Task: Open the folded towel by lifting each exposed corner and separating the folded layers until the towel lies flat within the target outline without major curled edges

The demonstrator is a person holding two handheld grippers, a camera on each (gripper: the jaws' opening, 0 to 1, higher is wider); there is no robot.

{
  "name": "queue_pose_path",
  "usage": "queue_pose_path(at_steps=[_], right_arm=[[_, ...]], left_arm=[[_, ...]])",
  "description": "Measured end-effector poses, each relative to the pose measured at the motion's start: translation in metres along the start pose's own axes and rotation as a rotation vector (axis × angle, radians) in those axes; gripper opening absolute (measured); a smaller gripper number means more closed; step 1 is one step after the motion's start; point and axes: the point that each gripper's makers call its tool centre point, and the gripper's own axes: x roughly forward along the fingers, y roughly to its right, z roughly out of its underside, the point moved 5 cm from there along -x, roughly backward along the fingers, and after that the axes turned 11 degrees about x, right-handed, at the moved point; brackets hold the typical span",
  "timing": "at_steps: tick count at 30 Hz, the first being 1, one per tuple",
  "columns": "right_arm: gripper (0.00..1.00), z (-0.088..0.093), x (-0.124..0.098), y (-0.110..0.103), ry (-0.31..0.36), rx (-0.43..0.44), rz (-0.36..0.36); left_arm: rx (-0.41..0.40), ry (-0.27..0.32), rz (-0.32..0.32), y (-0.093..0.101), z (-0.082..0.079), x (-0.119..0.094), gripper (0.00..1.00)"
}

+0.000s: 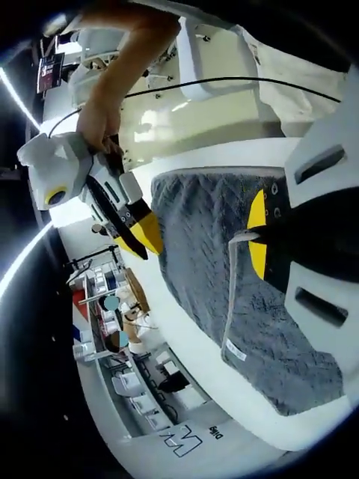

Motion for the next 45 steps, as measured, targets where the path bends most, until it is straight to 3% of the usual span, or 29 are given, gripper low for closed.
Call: queue_pose_path(at_steps=[3,7,9,17,24,35,45], right_arm=[[0.13,-0.006,0.005,0.000,0.007,0.014,-0.006],[0.13,-0.013,0.016,-0.001,0.013,0.010,-0.014],[0.12,-0.016,0.023,-0.004,0.013,0.008,-0.023],[0.11,-0.029,0.053,-0.014,0.036,0.035,-0.051],[0.11,-0.038,0.067,-0.017,0.047,0.041,-0.064],[0.12,-0.043,0.085,-0.013,0.019,0.071,-0.078],[0.11,-0.049,0.120,-0.017,0.001,0.094,-0.137]], left_arm=[[0.005,0.015,-0.013,-0.005,0.000,-0.007,0.02],[-0.071,0.105,-0.016,-0.012,-0.003,-0.017,0.02],[-0.154,0.140,0.005,-0.015,0.000,-0.021,0.02],[-0.160,0.158,-0.037,-0.024,0.009,-0.041,0.02],[-0.180,0.153,-0.059,-0.028,0.017,-0.049,0.02],[-0.206,0.172,-0.052,-0.027,0.023,-0.054,0.02],[-0.219,0.171,-0.060,-0.029,0.031,-0.062,0.02]])
